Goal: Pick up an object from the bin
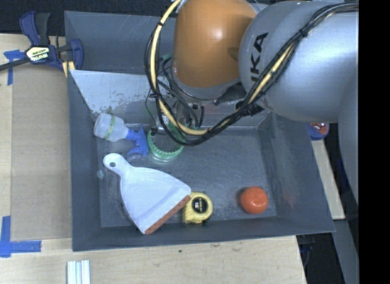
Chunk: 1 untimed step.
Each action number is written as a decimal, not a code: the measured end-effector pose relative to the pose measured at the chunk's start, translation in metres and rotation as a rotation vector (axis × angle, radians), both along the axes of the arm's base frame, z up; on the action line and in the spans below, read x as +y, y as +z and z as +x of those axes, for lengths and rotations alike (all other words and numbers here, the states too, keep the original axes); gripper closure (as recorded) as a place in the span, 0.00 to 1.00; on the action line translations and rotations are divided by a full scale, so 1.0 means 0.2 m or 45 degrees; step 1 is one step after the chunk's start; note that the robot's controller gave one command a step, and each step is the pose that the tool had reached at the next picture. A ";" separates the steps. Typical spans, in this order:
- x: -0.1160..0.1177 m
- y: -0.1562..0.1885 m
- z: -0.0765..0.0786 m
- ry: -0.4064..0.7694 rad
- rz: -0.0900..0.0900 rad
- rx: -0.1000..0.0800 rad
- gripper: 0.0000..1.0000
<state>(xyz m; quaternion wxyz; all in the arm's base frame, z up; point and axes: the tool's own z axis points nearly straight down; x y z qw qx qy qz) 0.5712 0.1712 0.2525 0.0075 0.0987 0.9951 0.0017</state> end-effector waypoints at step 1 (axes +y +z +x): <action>0.17 -0.48 0.15 -0.220 0.002 0.005 1.00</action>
Offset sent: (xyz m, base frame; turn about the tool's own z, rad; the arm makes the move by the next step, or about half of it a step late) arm 0.0313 0.0332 -0.0920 0.1751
